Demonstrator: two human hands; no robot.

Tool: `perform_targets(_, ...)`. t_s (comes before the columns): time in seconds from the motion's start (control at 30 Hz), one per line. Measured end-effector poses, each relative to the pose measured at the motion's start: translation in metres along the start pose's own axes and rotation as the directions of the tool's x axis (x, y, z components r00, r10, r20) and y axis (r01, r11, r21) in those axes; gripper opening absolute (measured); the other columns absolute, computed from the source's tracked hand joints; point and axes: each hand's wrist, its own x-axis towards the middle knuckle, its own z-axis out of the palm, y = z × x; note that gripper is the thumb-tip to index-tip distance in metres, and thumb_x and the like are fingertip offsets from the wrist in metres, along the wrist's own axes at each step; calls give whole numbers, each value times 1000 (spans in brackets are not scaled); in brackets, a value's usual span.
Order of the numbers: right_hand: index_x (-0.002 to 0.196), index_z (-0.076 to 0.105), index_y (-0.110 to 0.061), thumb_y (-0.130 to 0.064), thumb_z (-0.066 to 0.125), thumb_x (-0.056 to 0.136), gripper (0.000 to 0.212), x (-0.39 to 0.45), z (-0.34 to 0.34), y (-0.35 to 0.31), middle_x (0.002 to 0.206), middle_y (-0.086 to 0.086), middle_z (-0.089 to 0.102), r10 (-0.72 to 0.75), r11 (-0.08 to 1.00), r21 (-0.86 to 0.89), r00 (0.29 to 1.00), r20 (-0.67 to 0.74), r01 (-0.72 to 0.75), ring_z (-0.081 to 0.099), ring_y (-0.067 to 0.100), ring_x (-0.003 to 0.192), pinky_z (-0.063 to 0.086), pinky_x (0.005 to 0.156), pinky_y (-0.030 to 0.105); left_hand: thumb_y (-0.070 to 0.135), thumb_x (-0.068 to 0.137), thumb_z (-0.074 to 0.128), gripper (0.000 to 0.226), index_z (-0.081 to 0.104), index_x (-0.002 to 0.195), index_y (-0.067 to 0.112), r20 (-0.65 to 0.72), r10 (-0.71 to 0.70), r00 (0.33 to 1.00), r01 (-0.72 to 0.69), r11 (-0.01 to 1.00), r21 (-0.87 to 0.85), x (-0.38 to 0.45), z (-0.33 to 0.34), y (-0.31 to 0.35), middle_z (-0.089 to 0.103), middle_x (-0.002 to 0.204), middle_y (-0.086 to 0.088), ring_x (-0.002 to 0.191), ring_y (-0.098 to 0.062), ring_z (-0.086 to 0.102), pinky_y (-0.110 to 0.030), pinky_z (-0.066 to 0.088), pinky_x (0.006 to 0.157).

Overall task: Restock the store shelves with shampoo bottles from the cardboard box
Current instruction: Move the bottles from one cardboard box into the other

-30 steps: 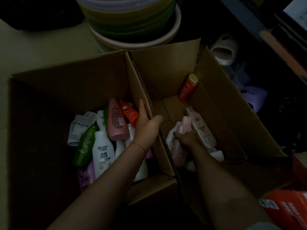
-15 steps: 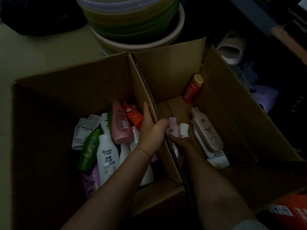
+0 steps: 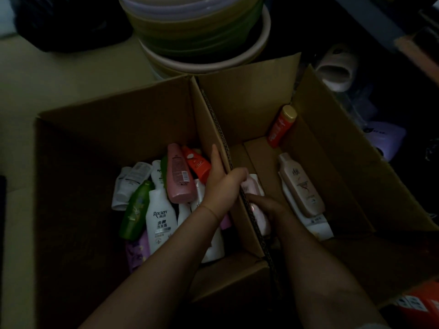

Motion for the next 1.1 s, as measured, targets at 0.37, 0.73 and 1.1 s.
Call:
perform_targets(0.37,115,63,-16,-47,75,68,58,-121,-20,-113,103,12,73,-382,895,226,922,-62,385,71,26,90,55,78,41,37,59,69,110,14,154,49,38,-37,999,40,996,-75,8,-5,-6,51,146,-3,123,-27,57,-51,48,105)
perform_targets(0.73,99,66,-8,-33,50,98,30,-203,98,-158,79,8,74,-484,871,229,836,259,434,71,18,68,60,64,29,61,84,48,59,63,119,17,82,-73,994,107,830,-548,-33,-100,40,69,110,-10,96,-22,68,-40,53,83)
perform_targets(1.1,125,58,-3,-20,54,99,32,-147,156,-111,106,16,66,-262,869,-358,931,254,342,67,23,85,56,77,33,18,95,58,48,48,140,5,-435,-270,859,307,951,16,-22,-160,-25,59,124,-13,104,-32,60,-34,49,84)
